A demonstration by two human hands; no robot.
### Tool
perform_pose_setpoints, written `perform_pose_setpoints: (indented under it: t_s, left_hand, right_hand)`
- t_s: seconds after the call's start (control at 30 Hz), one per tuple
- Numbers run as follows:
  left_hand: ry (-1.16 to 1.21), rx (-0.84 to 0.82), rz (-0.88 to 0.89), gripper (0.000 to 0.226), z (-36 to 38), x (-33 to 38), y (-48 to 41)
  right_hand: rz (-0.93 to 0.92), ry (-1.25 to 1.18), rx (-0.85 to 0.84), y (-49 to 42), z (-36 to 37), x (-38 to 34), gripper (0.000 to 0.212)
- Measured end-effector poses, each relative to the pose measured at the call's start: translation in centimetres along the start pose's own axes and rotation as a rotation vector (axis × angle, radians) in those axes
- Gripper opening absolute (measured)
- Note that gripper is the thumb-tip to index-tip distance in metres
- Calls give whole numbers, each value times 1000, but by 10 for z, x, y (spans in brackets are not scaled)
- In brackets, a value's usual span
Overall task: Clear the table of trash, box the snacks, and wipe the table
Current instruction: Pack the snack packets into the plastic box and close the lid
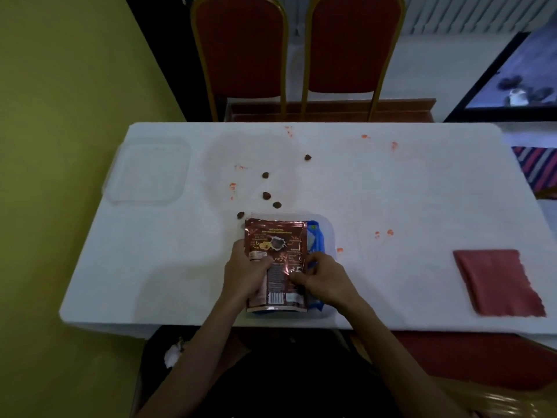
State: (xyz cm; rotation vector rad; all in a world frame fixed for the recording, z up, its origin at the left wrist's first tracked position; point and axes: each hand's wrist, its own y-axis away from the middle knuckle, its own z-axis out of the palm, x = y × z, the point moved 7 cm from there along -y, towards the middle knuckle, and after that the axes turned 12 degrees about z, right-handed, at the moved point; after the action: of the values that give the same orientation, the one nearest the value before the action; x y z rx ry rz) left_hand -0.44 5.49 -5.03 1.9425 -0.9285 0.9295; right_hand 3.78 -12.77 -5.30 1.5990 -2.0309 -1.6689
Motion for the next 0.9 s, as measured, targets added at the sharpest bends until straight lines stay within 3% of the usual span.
perform_pose_setpoints:
  t_s: [0.2, 0.37, 0.63, 0.9]
  left_hand:
    - [-308, -24, 370, 70, 12, 2, 11]
    - [-623, -76, 653, 60, 31, -1, 24]
    - [-744, -235, 652, 72, 46, -28, 23]
    - [-706, -193, 660, 72, 46, -22, 22]
  right_hand:
    - [-24, 216, 191, -5, 10, -3, 34]
    - [-32, 364, 312, -4, 13, -9, 38]
    - [-65, 421, 409, -9, 16, -13, 56]
    - [-143, 499, 347, -9, 14, -26, 33]
